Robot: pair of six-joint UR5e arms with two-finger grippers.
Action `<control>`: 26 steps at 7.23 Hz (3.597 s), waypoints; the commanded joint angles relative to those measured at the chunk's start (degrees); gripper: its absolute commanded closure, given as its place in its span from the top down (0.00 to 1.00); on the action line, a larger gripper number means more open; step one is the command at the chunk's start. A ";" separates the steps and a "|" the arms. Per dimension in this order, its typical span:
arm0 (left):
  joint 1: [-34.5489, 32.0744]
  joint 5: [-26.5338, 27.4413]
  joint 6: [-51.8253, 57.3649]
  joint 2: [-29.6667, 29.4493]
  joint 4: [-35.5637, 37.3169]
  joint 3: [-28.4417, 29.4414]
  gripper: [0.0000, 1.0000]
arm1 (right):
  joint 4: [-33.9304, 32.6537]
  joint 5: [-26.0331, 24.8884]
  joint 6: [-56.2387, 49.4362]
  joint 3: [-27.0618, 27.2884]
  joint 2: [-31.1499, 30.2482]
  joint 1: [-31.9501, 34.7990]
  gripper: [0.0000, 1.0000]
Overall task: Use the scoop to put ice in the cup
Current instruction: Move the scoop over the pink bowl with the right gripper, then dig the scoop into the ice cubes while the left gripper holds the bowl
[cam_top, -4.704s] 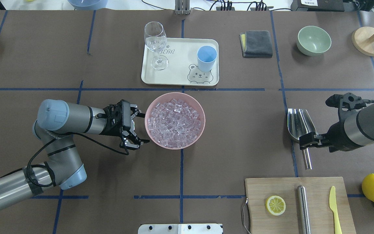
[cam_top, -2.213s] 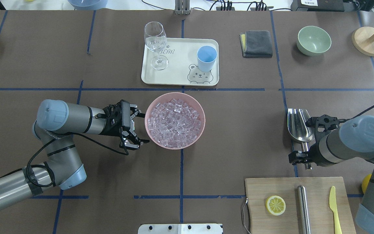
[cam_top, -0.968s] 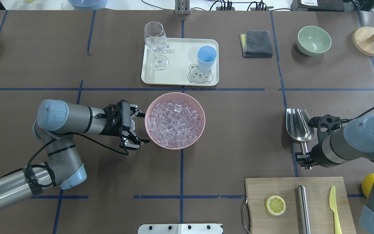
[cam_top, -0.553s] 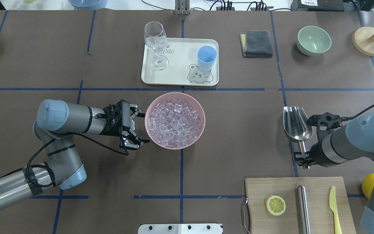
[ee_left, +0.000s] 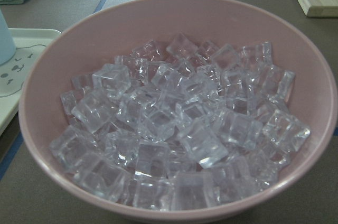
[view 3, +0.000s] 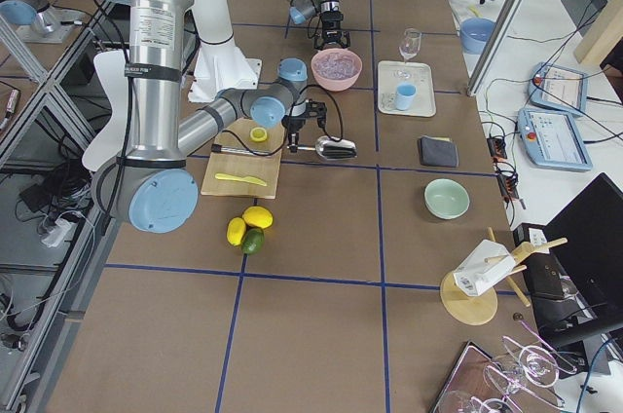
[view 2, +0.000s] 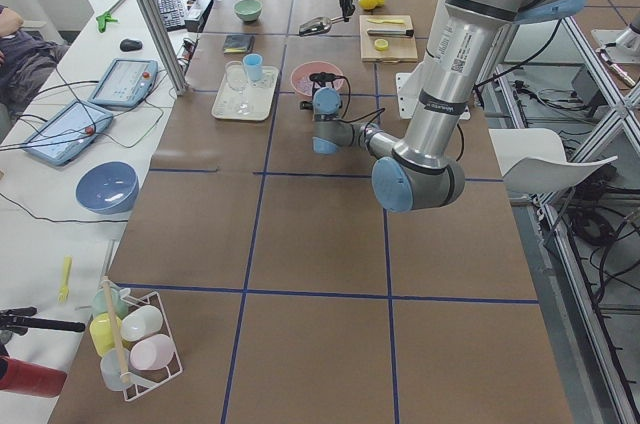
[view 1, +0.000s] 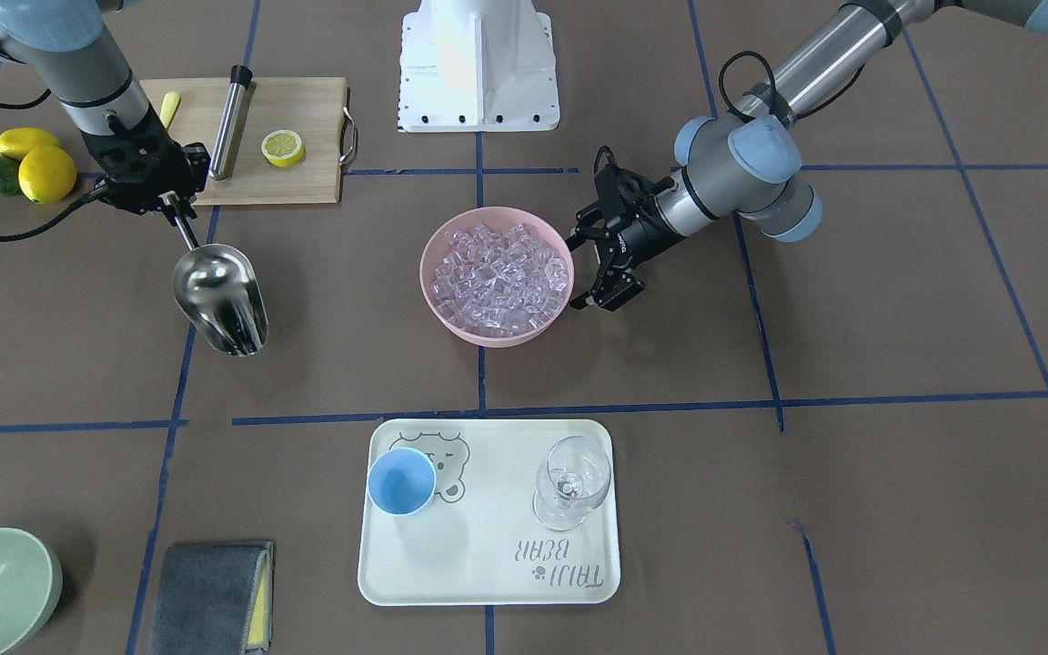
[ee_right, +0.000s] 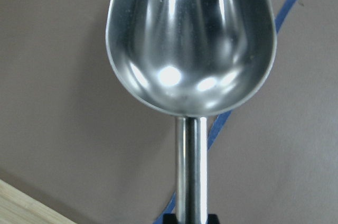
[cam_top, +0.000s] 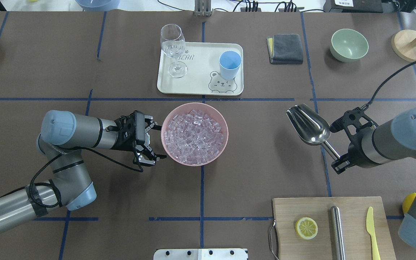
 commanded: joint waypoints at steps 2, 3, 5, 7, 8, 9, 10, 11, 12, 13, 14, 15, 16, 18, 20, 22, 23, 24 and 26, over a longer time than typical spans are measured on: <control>0.07 -0.05 -0.07 0.00 0.02 0.00 1.00 | -16.41 -0.10 -17.87 1.96 11.76 1.43 0.00; -0.01 -0.05 -0.07 0.00 0.02 0.00 1.00 | -28.52 -0.18 -19.12 3.11 19.39 1.09 0.00; 0.07 -0.05 -0.07 0.00 -0.07 0.00 1.00 | -50.17 -3.06 -24.62 3.47 33.65 -0.06 0.00; -0.01 -0.05 -0.07 0.00 -0.07 0.00 1.00 | -63.57 -6.16 -26.08 2.08 41.41 -2.34 0.00; -0.01 -0.05 -0.07 0.08 0.02 0.00 1.00 | -69.28 -6.25 -27.47 -0.89 46.93 -2.61 0.00; -0.01 -0.05 -0.07 0.00 -0.07 0.00 1.00 | -74.39 -6.86 -28.44 -7.01 53.68 -3.57 0.00; -0.01 0.04 -0.07 0.08 0.02 0.00 1.00 | -76.18 -7.04 -28.36 -10.21 56.27 -5.23 0.00; 0.07 0.04 -0.07 0.00 0.02 0.00 1.00 | -76.20 -7.82 -28.36 -11.98 57.25 -6.55 0.00; 0.07 0.04 -0.07 0.00 0.02 0.00 1.00 | -76.20 -7.83 -28.36 -17.13 60.57 -6.74 0.00; 0.07 0.04 -0.07 0.00 0.02 0.00 1.00 | -76.20 -7.83 -27.58 -20.40 62.08 -7.70 0.00; 0.07 0.04 -0.07 0.00 0.02 0.00 1.00 | -76.20 -7.83 -27.57 -20.87 62.10 -7.79 0.00; 0.07 0.04 -0.07 0.00 0.02 0.00 1.00 | -76.20 -7.74 -27.57 -22.96 63.06 -7.80 0.00; 0.07 0.04 -0.07 0.00 0.02 0.00 1.00 | -76.28 -7.74 -27.57 -25.59 64.28 -8.06 0.00; -0.01 0.04 -0.07 0.00 -0.07 0.00 1.00 | -76.37 -7.74 -27.57 -28.07 65.78 -8.32 0.00; 0.07 0.04 -0.07 0.00 0.02 0.00 1.00 | -76.28 -7.92 -27.22 -30.97 66.49 -9.54 0.00; 0.07 0.04 -0.07 -0.09 -0.07 0.00 1.00 | -75.67 -8.36 -26.43 -31.51 66.41 -9.82 0.00; 0.07 0.04 -0.07 -0.01 -0.07 0.00 1.00 | -73.67 -9.23 -25.38 -31.94 66.14 -10.51 0.00; 0.07 0.04 -0.07 0.00 -0.07 0.00 1.00 | -70.95 -9.24 -24.85 -33.60 66.05 -10.52 0.00; 0.07 0.04 -0.07 -0.09 -0.07 0.00 1.00 | -66.37 -9.41 -23.53 -34.58 65.18 -10.61 0.00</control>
